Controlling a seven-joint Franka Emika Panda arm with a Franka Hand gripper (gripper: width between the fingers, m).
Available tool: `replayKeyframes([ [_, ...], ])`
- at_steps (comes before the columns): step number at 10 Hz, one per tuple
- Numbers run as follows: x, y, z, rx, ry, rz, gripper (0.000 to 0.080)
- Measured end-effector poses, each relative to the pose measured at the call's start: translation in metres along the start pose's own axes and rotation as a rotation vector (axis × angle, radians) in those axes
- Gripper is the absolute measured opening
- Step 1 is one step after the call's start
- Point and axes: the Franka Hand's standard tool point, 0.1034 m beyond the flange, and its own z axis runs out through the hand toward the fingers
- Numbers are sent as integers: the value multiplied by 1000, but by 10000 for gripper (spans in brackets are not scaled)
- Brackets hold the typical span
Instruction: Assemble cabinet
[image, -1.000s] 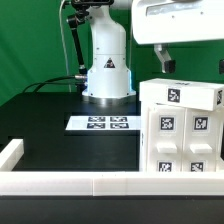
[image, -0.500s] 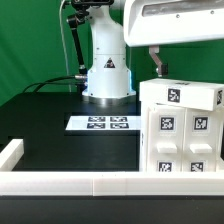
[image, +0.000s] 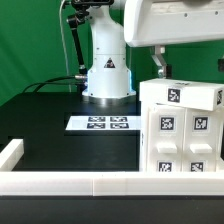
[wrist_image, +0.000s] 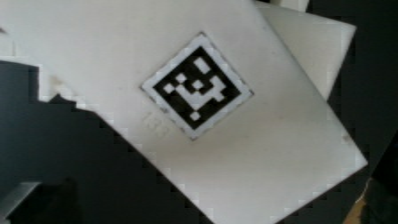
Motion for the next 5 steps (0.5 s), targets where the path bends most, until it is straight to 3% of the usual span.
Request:
replayKeyframes([
  [2,-6,-1,3,7,-23,-92,797],
  [5,-11,-8,9,-8,-49,-315,797],
])
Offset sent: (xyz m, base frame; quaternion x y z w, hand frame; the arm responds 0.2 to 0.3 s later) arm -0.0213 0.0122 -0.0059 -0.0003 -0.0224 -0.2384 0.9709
